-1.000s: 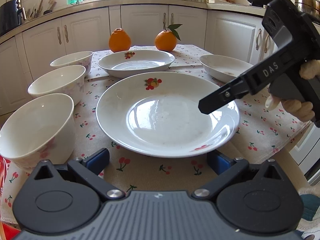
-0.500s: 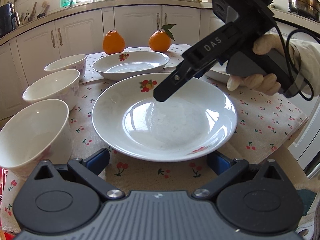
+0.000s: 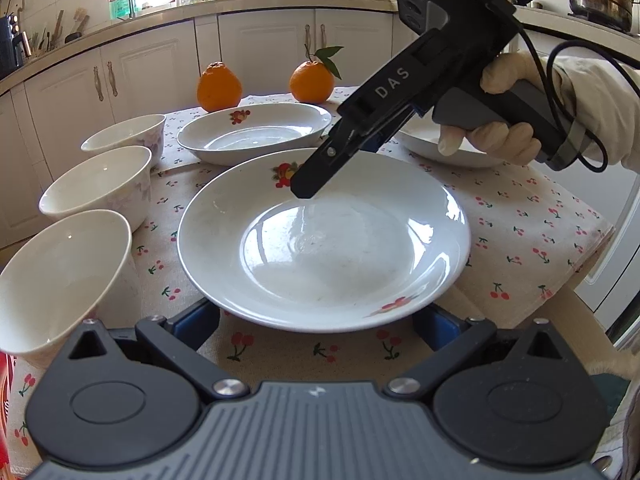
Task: Organize plates and bowls
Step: 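Close the right tool on the rim of the white plate, then lift the plate with the right tool and carry it onto another plate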
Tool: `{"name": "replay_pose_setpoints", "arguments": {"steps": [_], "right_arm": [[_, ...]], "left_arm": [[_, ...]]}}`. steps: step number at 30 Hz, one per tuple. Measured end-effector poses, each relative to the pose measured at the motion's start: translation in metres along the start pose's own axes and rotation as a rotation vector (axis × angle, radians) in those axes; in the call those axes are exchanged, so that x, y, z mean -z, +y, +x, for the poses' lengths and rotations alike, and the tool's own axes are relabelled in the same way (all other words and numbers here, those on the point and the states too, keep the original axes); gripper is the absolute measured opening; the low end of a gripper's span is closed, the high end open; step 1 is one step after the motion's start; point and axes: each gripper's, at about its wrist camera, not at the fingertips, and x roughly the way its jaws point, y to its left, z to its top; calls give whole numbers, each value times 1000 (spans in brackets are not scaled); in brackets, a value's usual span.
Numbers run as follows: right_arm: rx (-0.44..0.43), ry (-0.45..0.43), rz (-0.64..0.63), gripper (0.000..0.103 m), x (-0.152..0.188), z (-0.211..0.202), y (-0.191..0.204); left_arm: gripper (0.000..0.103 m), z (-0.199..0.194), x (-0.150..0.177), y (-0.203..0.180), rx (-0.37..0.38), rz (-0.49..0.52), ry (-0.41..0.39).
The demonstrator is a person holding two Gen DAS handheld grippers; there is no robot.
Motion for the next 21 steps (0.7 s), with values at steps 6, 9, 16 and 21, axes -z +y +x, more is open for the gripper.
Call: {"name": "replay_pose_setpoints", "arguments": {"steps": [6,9,16,21], "right_arm": [[-8,0,10,80,-1,0,-1],[-10,-3,19,80,-1,-1,-2],[-4,-6,29,80,2,-4,0],[-3,-24,31,80,3,-12,2]], "left_arm": [[102,0,-2,0,7,11,8],[101,1,-3,0,9,15,13],[101,2,-7,2,22,33,34],[101,0,-11,2,34,49,40]]}}
